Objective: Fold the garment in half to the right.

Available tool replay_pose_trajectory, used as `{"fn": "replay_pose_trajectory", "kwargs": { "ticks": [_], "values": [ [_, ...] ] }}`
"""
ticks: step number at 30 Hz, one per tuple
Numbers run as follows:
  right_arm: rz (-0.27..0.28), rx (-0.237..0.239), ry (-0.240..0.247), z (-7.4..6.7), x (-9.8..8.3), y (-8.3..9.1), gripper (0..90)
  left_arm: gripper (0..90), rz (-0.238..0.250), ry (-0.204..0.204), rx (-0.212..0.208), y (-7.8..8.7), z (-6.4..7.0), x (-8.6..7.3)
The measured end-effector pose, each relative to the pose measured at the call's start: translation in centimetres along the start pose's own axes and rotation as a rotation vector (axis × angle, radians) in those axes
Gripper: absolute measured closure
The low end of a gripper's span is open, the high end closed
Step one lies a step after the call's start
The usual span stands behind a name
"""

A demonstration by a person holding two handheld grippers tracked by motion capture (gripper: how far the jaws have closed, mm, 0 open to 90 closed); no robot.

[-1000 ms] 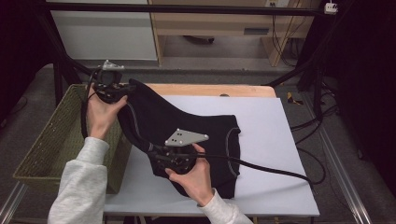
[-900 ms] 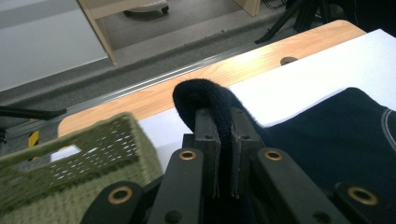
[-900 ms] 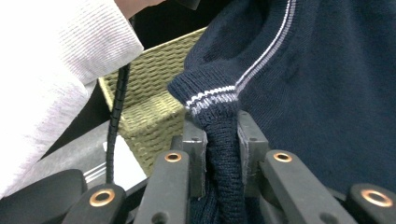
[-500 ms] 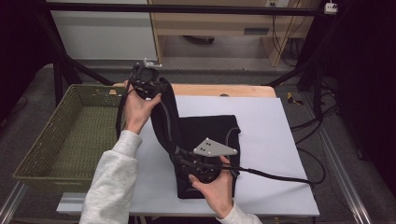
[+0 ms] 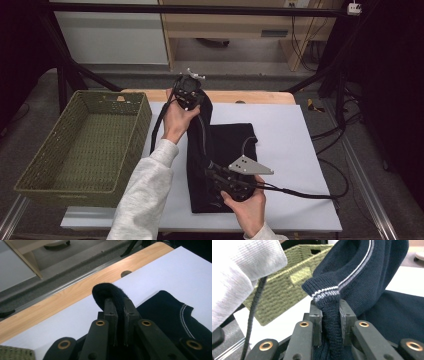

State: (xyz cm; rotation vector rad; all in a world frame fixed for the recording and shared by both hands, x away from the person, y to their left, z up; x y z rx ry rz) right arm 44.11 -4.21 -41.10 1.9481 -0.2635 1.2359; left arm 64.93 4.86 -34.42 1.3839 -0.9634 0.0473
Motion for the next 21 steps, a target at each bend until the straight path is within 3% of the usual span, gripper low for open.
{"fn": "replay_pose_trajectory", "kwargs": {
  "ticks": [12, 21],
  "values": [
    [-0.021, -0.08, -0.068, 3.0, -1.9, 0.0, 76.6, 83.6, -0.054, 0.043, -0.015, -4.4, 1.1, 0.5],
    [-0.06, -0.166, -0.13, 5.7, -4.4, 0.5, 75.1, 82.4, -0.078, 0.041, -0.094, -8.9, 4.8, 1.6]
  ]
}}
Point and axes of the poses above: each handheld gripper's, and its own axes: y roughly backward along the jaws, x roughly out of its top, z roughly to its right, the point moved 7 cm from there along -y, roughly forward along the jaws, and after that the axes turned 12 degrees about -z, right-handed, at the moved point
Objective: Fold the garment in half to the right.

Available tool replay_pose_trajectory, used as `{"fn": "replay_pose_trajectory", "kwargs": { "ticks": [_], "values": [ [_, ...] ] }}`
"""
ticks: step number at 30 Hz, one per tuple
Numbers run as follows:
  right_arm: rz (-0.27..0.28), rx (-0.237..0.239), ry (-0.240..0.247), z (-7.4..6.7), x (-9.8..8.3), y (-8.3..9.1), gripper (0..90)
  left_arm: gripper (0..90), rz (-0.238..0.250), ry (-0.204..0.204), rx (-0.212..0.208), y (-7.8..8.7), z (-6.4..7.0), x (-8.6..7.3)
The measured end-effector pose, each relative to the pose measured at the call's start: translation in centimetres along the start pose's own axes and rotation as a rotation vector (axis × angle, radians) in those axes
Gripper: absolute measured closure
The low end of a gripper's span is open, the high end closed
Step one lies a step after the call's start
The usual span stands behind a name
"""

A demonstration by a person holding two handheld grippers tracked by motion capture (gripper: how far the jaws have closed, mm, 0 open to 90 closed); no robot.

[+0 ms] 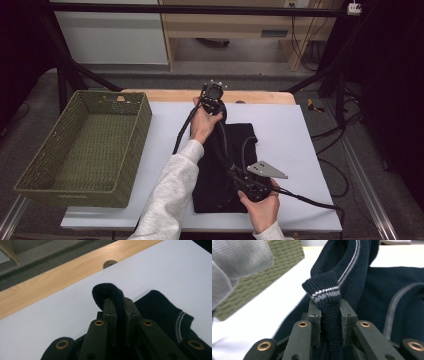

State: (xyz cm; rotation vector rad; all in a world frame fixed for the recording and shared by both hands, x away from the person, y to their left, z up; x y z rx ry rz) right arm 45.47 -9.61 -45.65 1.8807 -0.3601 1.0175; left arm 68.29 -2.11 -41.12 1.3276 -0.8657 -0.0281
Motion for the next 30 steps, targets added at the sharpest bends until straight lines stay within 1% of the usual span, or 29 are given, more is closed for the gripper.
{"fn": "replay_pose_trajectory", "kwargs": {
  "ticks": [1, 2, 3, 4, 5, 6, 7, 8, 9, 10, 12, 13, 14, 15, 16, 17, 18, 19, 20, 21, 22, 23, 24, 25, 27, 28, 30],
  "values": [
    [-0.006, -0.01, -0.009, 0.4, -0.3, 0.0, 74.7, 81.7, 0.002, 0.003, -0.023, -0.6, 0.6, 0.2],
    [-0.012, -0.024, -0.022, 0.9, -0.6, 0.0, 74.5, 80.2, 0.007, -0.002, -0.04, -0.9, 1.0, 0.3],
    [-0.019, -0.035, -0.029, 1.3, -0.9, 0.1, 74.3, 77.1, 0.028, -0.011, -0.077, -1.4, 1.7, 0.4],
    [-0.026, -0.053, -0.04, 2.0, -1.4, 0.1, 73.9, 73.2, 0.04, -0.023, -0.1, -1.7, 2.3, 0.4],
    [-0.038, -0.072, -0.048, 2.6, -1.9, 0.2, 73.4, 70.2, 0.052, -0.033, -0.113, -1.9, 2.7, 0.4],
    [-0.047, -0.087, -0.061, 3.2, -2.2, 0.2, 71.9, 66.9, 0.084, -0.059, -0.129, -1.9, 3.2, 0.4],
    [-0.071, -0.11, -0.072, 4.1, -2.8, 0.2, 70.1, 62.3, 0.118, -0.071, -0.14, -1.7, 3.5, 0.4],
    [-0.072, -0.122, -0.085, 4.7, -3.1, 0.4, 67.7, 57.9, 0.132, -0.072, -0.152, -1.4, 3.7, 0.4],
    [-0.065, -0.13, -0.081, 5.0, -3.1, 0.5, 65.5, 54.8, 0.152, -0.064, -0.181, -1.0, 3.9, 0.3],
    [-0.059, -0.14, -0.07, 5.3, -3.1, 0.8, 61.3, 52.3, 0.179, -0.057, -0.219, -0.2, 3.9, 0.1],
    [0.001, -0.142, -0.042, 5.5, -2.3, 1.3, 54.2, 45.4, 0.215, -0.054, -0.243, 1.0, 3.5, -0.4],
    [0.015, -0.144, -0.035, 5.6, -1.8, 1.6, 49.6, 41.4, 0.225, -0.049, -0.254, 1.7, 3.2, -0.9],
    [0.042, -0.125, -0.026, 5.5, -1.3, 1.8, 45.5, 38.3, 0.234, -0.041, -0.269, 2.3, 2.9, -1.4],
    [0.064, -0.118, 0.001, 5.6, -0.9, 1.9, 41.9, 35.5, 0.249, -0.038, -0.274, 2.9, 2.5, -1.9],
    [0.05, -0.115, 0.009, 5.9, -0.7, 2.0, 40.8, 33.0, 0.264, -0.04, -0.274, 3.4, 2.2, -2.5],
    [0.034, -0.097, 0.013, 6.0, -0.6, 2.1, 38.0, 31.1, 0.274, -0.042, -0.272, 3.8, 1.9, -3.0],
    [0.017, -0.085, 0.02, 6.1, -0.5, 2.1, 35.1, 28.4, 0.285, -0.043, -0.268, 4.3, 1.5, -3.8],
    [0.007, -0.064, 0.012, 6.3, -0.4, 2.1, 35.2, 25.1, 0.285, -0.04, -0.27, 4.6, 1.2, -4.5],
    [0.009, -0.04, 0.018, 6.3, -0.2, 2.1, 34.5, 22.4, 0.284, -0.037, -0.274, 4.8, 1.0, -5.0],
    [-0.004, -0.026, 0.023, 6.3, -0.1, 2.1, 32.2, 20.9, 0.28, -0.036, -0.277, 5.1, 0.7, -5.8],
    [-0.035, -0.006, 0.03, 6.3, -0.1, 2.0, 30.2, 19.1, 0.281, -0.041, -0.269, 5.2, 0.4, -6.4],
    [-0.059, 0.019, 0.036, 6.3, -0.1, 1.9, 29.3, 17.1, 0.278, -0.043, -0.272, 5.3, 0.3, -6.8],
    [-0.066, 0.032, 0.04, 6.3, -0.1, 1.8, 27.6, 15.2, 0.271, -0.05, -0.259, 5.4, 0.0, -7.5],
    [-0.075, 0.042, 0.042, 6.4, -0.1, 1.7, 25.2, 13.5, 0.269, -0.051, -0.253, 5.4, -0.2, -7.9],
    [-0.082, 0.05, 0.065, 6.5, -0.1, 1.6, 23.7, 10.6, 0.254, -0.055, -0.251, 5.5, -0.5, -8.9],
    [-0.084, 0.048, 0.093, 6.7, -0.1, 1.6, 22.1, 8.7, 0.252, -0.058, -0.247, 5.6, -0.7, -9.3],
    [-0.098, 0.056, 0.116, 6.8, -0.2, 1.5, 20.8, 6.8, 0.249, -0.065, -0.243, 5.8, -0.8, -10.1]
  ]
}}
Point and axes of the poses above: each handheld gripper's, and its own axes: y roughly backward along the jaws, x roughly out of its top, z roughly to its right, the point moved 7 cm from there along -y, roughly forward along the jaws, and after that the axes turned 12 degrees about -z, right-handed, at the moved point
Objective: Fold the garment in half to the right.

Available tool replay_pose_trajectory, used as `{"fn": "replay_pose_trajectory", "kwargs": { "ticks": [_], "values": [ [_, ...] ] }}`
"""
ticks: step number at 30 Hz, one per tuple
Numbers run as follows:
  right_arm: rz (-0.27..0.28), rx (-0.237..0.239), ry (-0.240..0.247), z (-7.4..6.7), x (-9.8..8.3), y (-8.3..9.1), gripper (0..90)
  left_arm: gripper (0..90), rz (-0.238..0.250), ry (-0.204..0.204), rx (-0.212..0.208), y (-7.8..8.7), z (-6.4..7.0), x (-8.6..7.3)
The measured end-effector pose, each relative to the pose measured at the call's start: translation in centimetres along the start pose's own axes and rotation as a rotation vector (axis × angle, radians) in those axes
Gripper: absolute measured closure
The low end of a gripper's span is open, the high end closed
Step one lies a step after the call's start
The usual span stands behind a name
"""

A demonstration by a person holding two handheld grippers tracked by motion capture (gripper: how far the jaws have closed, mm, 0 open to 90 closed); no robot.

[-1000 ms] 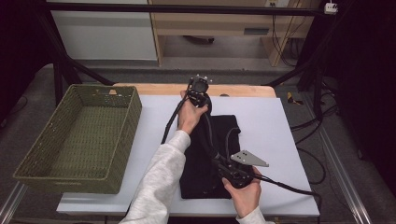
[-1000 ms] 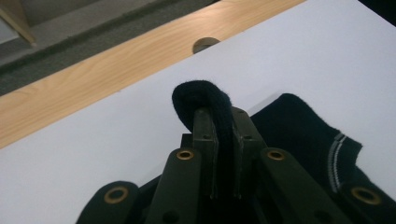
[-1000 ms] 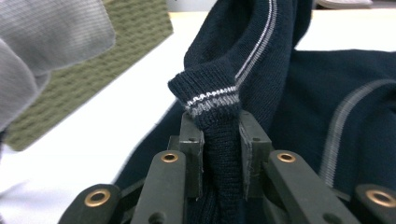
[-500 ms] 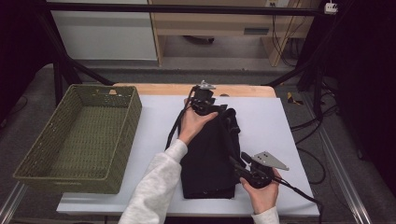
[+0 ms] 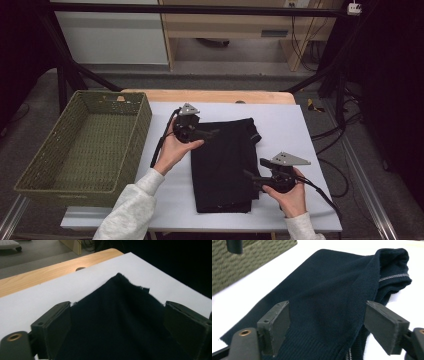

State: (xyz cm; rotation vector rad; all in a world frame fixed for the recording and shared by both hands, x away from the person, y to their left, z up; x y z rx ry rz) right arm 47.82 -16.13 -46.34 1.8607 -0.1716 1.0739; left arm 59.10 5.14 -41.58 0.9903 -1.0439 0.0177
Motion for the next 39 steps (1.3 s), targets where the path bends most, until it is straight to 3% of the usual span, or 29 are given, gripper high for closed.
{"fn": "replay_pose_trajectory", "kwargs": {
  "ticks": [5, 11, 12, 13, 16, 19, 21, 31, 35, 39],
  "values": [
    [-0.013, 0.023, 0.006, 0.8, -0.4, 0.2, 20.6, 3.7, -0.018, -0.015, -0.003, 1.1, 0.5, -2.3],
    [-0.051, 0.031, 0.014, 1.7, -1.1, 0.6, 20.7, 3.6, -0.063, -0.041, -0.03, 2.0, 2.3, -6.0],
    [-0.051, 0.031, 0.014, 1.7, -1.1, 0.6, 20.7, 3.6, -0.063, -0.041, -0.03, 2.0, 2.3, -6.0],
    [-0.076, 0.036, 0.01, 1.8, -1.5, 0.6, 21.5, 3.7, -0.08, -0.039, -0.033, 2.2, 3.0, -7.4],
    [-0.111, 0.042, 0.009, 2.1, -2.1, 0.5, 23.1, 5.2, -0.106, -0.053, -0.022, 2.2, 3.9, -9.0],
    [-0.131, 0.041, 0.003, 2.3, -2.5, 0.2, 24.1, 8.1, -0.124, -0.049, -0.051, 2.2, 5.1, -10.7],
    [-0.142, 0.045, 0.001, 2.3, -2.7, 0.1, 24.5, 11.9, -0.135, -0.072, -0.042, 2.1, 5.8, -11.5],
    [-0.177, 0.051, 0.0, 2.1, -3.4, -1.1, 26.1, 29.1, -0.222, -0.123, -0.098, 1.6, 9.0, -13.7],
    [-0.215, 0.055, -0.003, 2.3, -4.1, -2.0, 28.6, 36.6, -0.281, -0.192, -0.122, 0.7, 10.6, -14.9],
    [-0.233, 0.074, -0.018, 2.3, -4.5, -2.4, 33.5, 44.9, -0.305, -0.216, -0.125, 0.5, 10.9, -15.2]
  ]
}}
Point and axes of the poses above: each handheld gripper's, and its own axes: y roughly backward along the jaws, x roughly out of its top, z roughly to its right, the point moved 7 cm from there along -y, roughly forward along the jaws, and after that the axes turned 12 degrees about -z, right-handed, at the moved point
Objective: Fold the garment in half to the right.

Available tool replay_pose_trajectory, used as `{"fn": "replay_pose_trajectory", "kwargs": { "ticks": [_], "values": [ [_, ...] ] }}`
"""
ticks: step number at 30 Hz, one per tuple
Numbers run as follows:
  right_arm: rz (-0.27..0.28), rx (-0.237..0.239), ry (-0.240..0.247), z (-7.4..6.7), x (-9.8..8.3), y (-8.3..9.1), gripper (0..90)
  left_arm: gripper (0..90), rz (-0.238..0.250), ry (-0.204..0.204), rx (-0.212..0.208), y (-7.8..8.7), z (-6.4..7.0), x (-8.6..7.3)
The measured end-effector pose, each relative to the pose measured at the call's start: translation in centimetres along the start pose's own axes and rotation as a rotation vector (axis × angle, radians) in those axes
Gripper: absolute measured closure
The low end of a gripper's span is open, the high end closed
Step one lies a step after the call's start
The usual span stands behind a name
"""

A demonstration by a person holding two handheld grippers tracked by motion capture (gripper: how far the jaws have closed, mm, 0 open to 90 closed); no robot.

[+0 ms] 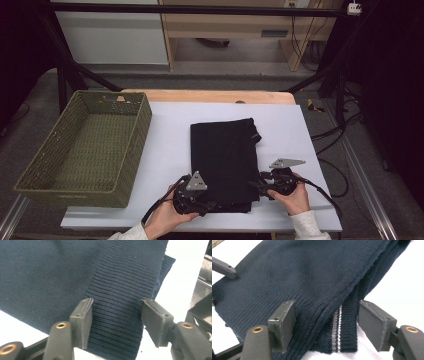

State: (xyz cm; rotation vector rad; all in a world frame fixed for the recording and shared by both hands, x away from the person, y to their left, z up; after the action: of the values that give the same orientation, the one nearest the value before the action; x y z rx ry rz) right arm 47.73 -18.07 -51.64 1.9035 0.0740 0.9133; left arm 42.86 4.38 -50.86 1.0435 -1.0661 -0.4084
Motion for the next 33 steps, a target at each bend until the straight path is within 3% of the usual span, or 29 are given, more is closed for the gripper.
{"fn": "replay_pose_trajectory", "kwargs": {
  "ticks": [8, 15, 18, 21, 22, 26, 28, 33],
  "values": [
    [-0.013, 0.023, -0.035, 0.3, -0.3, -0.3, 38.3, 52.5, -0.027, -0.001, 0.004, -0.6, 0.1, -0.3],
    [-0.024, 0.018, -0.041, 0.5, -0.4, -0.1, 39.9, 53.2, -0.069, -0.04, 0.026, -0.7, 0.5, -0.5],
    [-0.03, 0.033, -0.076, 0.6, -0.6, -0.5, 43.6, 59.2, -0.085, -0.039, 0.036, -0.7, 0.4, -0.5],
    [-0.021, 0.047, -0.105, 0.6, -0.7, -0.5, 50.2, 68.1, -0.086, -0.038, 0.034, -0.7, 0.2, -0.5],
    [-0.018, 0.076, -0.116, 0.4, -0.7, -0.5, 63.8, 70.4, -0.084, -0.033, 0.036, -0.7, 0.1, -0.5],
    [-0.021, 0.077, -0.107, -0.1, -0.5, 0.2, 76.9, 76.1, -0.091, -0.046, 0.054, -0.4, 0.1, -0.4],
    [-0.014, 0.068, -0.093, -0.3, -0.2, 0.8, 77.7, 77.1, -0.094, -0.049, 0.059, -0.2, 0.1, -0.4],
    [0.027, 0.085, -0.078, -1.8, 0.9, 2.2, 80.3, 77.7, -0.023, -0.037, 0.093, 3.1, -0.2, -0.1]
  ]
}}
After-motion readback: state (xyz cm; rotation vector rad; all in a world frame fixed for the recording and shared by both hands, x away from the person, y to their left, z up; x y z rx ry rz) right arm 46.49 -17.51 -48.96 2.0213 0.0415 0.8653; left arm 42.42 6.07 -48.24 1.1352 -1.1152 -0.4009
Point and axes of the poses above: each handheld gripper's, and its own axes: y roughly backward along the jaws, x roughly out of its top, z roughly to its right, the point moved 7 cm from there along -y, roughly forward along the jaws, and after that the axes turned 12 degrees about -z, right-handed, at the moved point
